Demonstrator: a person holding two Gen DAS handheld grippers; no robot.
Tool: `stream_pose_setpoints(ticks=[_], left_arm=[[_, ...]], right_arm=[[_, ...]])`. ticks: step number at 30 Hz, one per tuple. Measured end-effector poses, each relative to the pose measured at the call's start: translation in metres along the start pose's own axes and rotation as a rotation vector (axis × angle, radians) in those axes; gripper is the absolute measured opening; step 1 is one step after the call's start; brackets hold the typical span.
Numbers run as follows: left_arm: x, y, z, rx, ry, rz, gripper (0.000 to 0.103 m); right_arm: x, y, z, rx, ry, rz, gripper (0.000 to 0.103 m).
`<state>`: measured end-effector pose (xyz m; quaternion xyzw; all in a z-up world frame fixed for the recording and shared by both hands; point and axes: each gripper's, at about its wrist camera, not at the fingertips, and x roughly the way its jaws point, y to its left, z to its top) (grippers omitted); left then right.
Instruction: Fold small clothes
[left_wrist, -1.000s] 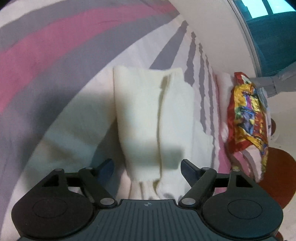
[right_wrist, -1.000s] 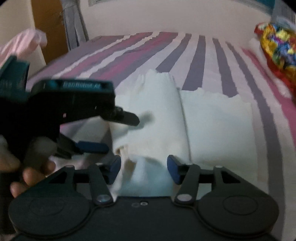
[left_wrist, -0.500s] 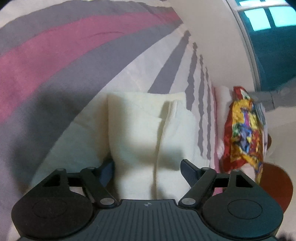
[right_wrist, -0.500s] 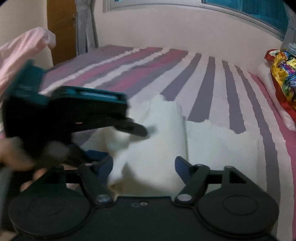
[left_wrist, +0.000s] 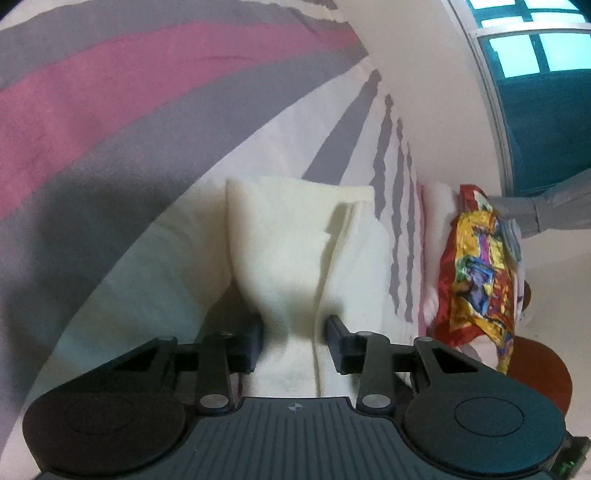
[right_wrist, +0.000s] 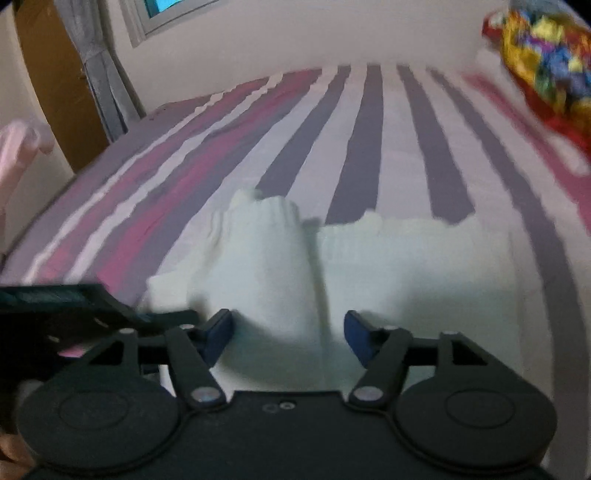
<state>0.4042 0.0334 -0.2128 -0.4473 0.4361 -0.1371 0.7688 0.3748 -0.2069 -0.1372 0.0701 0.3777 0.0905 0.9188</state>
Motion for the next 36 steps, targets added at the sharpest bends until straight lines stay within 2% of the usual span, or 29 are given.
stream_pose_setpoints(ticks=[1,4,6,11,13,17,18,20,22,23,25,28,31,33,36], left_arm=[[-0.001,-0.003,-0.002,0.009,-0.009,0.0,0.024],[-0.01,-0.024,-0.007,0.109,-0.043,-0.009,0.014],[-0.01,-0.044,-0.009,0.162,-0.037,-0.034,0.014],[0.018,-0.098,-0.024,0.252,0.027,-0.098,0.014],[0.039,-0.114,-0.037,0.268,0.083,-0.116,0.013],[0.073,-0.137,-0.063,0.3,0.164,-0.107,0.014],[0.075,-0.141,-0.065,0.291,0.178,-0.124,0.014],[0.069,-0.148,-0.065,0.328,0.157,-0.13,0.014],[0.063,-0.15,-0.06,0.308,0.16,-0.139,0.014],[0.057,-0.151,-0.058,0.312,0.151,-0.135,0.014],[0.039,-0.148,-0.054,0.333,0.132,-0.146,0.014],[0.005,-0.131,-0.045,0.334,0.085,-0.127,0.014],[-0.02,-0.102,-0.038,0.319,0.041,-0.045,0.014],[-0.024,-0.088,-0.042,0.349,0.059,-0.007,0.014],[-0.014,-0.086,-0.065,0.44,0.1,0.012,0.014]], right_arm=[[-0.001,-0.001,-0.002,0.007,0.01,0.023,0.04],[-0.006,0.003,-0.004,0.008,-0.002,0.027,0.04],[-0.011,0.001,-0.003,0.014,-0.013,0.03,0.04],[-0.029,-0.017,-0.002,0.028,-0.02,0.037,0.039],[-0.035,-0.029,-0.002,0.033,-0.017,0.026,0.039],[-0.046,-0.072,-0.004,0.126,0.005,0.015,0.043],[-0.048,-0.081,-0.007,0.148,0.009,0.009,0.044],[-0.055,-0.094,-0.014,0.176,0.008,0.015,0.045],[-0.063,-0.096,-0.018,0.186,-0.009,0.033,0.049],[-0.067,-0.095,-0.02,0.18,-0.023,0.033,0.059],[-0.073,-0.094,-0.022,0.178,-0.037,0.037,0.068],[-0.076,-0.099,-0.018,0.235,-0.037,0.071,0.068],[-0.076,-0.103,-0.013,0.305,-0.037,0.153,0.075],[-0.065,-0.102,-0.008,0.345,-0.007,0.199,0.078],[-0.039,-0.099,0.004,0.377,0.027,0.186,0.078]])
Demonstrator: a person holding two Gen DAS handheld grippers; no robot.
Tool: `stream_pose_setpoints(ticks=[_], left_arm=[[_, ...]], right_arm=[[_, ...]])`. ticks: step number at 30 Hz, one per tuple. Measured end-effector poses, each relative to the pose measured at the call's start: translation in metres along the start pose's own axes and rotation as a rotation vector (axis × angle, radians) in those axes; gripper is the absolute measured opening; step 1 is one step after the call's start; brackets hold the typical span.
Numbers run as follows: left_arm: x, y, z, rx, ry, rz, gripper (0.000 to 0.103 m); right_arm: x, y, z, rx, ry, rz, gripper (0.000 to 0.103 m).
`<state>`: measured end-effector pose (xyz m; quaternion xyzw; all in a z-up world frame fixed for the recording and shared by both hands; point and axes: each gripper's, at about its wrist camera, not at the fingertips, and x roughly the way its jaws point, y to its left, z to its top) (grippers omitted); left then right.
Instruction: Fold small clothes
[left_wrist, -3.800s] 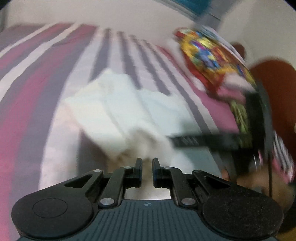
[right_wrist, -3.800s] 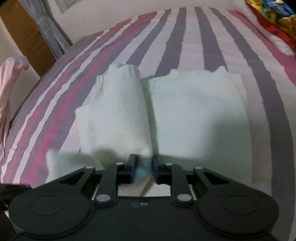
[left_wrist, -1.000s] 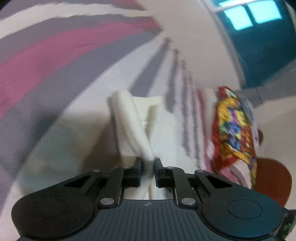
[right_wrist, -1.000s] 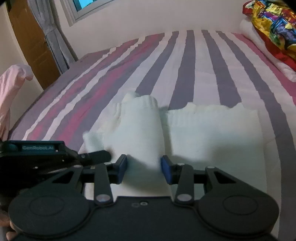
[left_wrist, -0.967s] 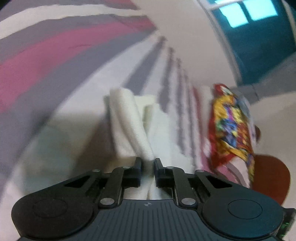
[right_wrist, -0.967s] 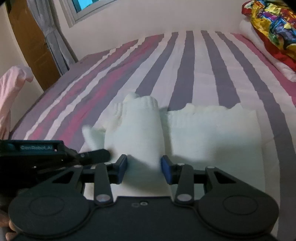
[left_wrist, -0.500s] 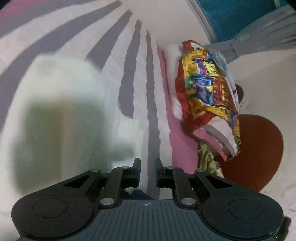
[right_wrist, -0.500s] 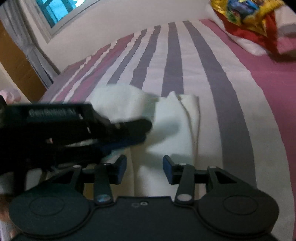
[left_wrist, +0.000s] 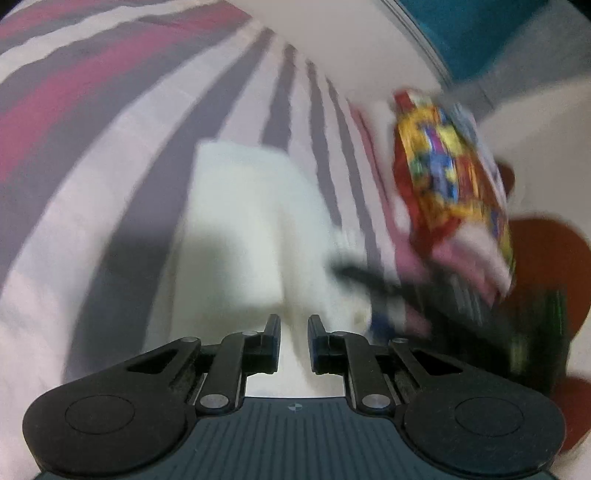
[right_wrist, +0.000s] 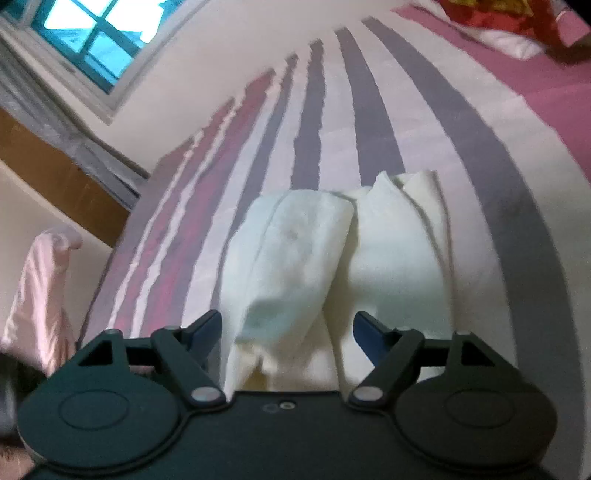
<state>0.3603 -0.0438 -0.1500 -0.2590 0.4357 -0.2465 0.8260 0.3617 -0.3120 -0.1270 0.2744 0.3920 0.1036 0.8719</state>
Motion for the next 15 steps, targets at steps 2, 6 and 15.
stream_pose_setpoints(ticks=[2,6,15], left_arm=[[0.014,-0.013,-0.012,0.059,0.031,-0.01,0.014],[0.043,-0.02,-0.023,0.068,0.119,-0.027,0.014],[0.049,-0.023,-0.052,0.049,0.269,-0.097,0.014]], right_arm=[[0.018,0.001,0.008,0.021,0.028,-0.003,0.078],[0.046,0.01,0.018,-0.039,0.094,-0.019,0.032],[-0.023,0.007,-0.004,-0.186,-0.049,-0.092,0.024]])
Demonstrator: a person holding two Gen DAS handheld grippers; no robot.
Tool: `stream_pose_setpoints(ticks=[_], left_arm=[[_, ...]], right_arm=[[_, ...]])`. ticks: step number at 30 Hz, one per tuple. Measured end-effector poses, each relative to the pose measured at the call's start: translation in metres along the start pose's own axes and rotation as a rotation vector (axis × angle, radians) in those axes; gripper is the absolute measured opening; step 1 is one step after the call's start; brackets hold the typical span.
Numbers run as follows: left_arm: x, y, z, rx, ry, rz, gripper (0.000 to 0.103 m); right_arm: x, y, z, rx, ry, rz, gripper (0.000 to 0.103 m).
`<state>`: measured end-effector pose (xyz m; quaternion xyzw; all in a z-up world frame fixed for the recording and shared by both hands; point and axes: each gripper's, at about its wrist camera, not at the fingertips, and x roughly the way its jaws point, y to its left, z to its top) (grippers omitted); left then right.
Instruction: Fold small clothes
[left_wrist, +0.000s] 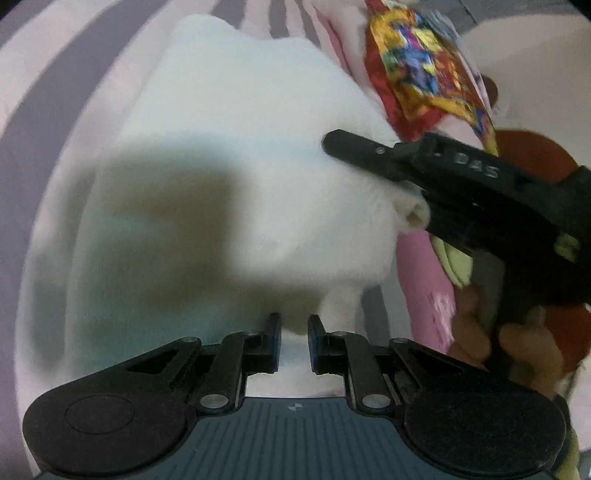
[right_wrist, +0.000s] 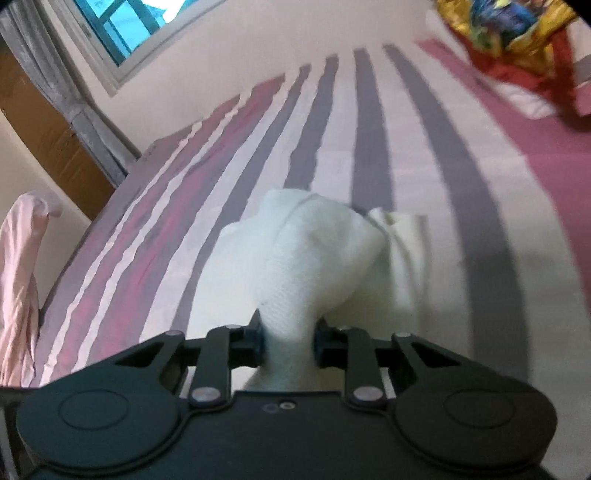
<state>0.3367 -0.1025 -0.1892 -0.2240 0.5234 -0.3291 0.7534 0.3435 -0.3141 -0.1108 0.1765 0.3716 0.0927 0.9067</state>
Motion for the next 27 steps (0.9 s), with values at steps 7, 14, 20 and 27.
stream_pose_setpoints(ticks=[7,14,20,27], left_arm=[[-0.017,-0.003,0.009,-0.02,-0.059,0.006,0.014],[-0.026,0.003,0.054,0.04,-0.19,0.155,0.014],[-0.01,0.012,0.061,0.001,-0.213,0.189,0.014],[-0.013,0.011,0.054,-0.006,-0.191,0.179,0.014]], right_arm=[[0.009,-0.02,-0.011,0.024,0.029,-0.123,0.038],[-0.038,-0.01,-0.051,0.03,0.064,-0.046,0.046],[-0.027,0.007,-0.089,-0.043,0.157,-0.128,0.02],[-0.051,-0.004,-0.097,0.004,0.188,-0.116,0.009]])
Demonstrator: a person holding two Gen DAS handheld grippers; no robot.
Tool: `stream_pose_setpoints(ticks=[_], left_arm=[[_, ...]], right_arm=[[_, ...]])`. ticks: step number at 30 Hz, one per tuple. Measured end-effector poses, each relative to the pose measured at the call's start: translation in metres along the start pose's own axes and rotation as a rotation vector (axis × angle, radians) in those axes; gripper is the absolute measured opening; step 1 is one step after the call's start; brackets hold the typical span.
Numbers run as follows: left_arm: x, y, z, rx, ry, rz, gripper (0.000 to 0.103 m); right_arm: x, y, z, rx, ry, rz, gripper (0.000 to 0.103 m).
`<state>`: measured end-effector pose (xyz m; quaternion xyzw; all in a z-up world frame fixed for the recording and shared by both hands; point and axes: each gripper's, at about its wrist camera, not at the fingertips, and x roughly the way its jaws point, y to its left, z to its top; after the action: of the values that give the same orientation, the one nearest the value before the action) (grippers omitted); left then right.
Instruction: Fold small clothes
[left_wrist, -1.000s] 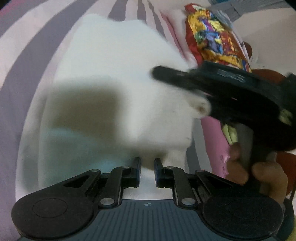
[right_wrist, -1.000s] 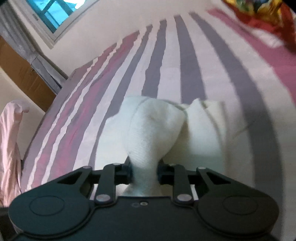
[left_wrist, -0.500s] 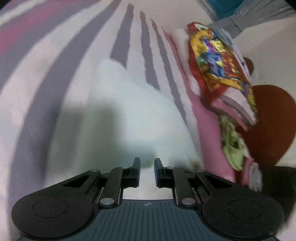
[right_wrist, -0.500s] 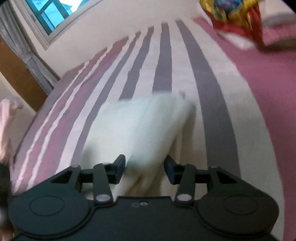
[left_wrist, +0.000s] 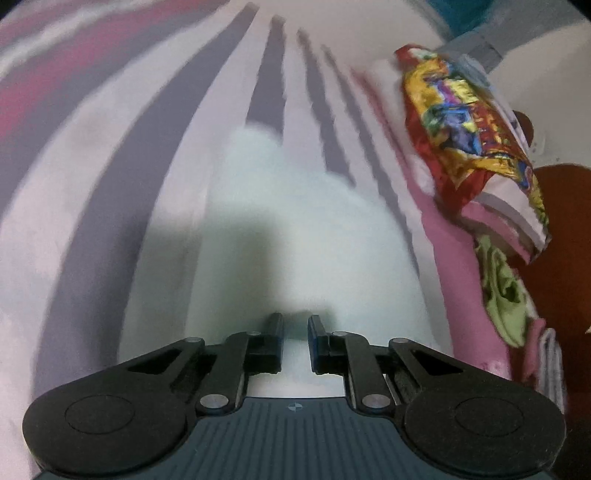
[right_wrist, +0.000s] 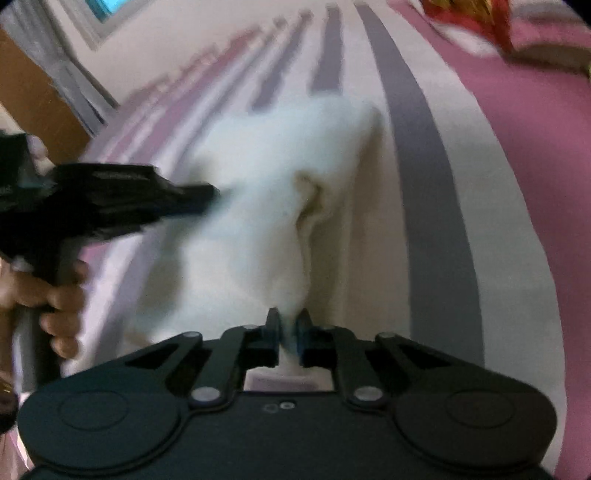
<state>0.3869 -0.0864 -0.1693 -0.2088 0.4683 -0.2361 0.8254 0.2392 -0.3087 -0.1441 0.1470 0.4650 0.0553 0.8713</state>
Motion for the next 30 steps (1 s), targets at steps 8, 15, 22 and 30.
stream_pose_setpoints(ticks=[8,15,22,30], left_arm=[[-0.009,0.003,-0.03,0.055,0.041,0.003,0.014],[-0.021,-0.005,-0.005,0.033,-0.06,0.01,0.014],[0.017,-0.001,0.032,-0.017,-0.092,0.019,0.014],[-0.01,-0.003,0.003,0.012,-0.082,0.012,0.014]], right_arm=[[-0.002,-0.001,0.004,0.002,-0.003,-0.086,0.007],[-0.021,0.0,0.037,0.072,-0.184,-0.119,0.031],[0.027,-0.014,0.094,0.159,-0.188,-0.117,0.023],[0.018,-0.008,0.074,0.059,-0.268,-0.254,0.026]])
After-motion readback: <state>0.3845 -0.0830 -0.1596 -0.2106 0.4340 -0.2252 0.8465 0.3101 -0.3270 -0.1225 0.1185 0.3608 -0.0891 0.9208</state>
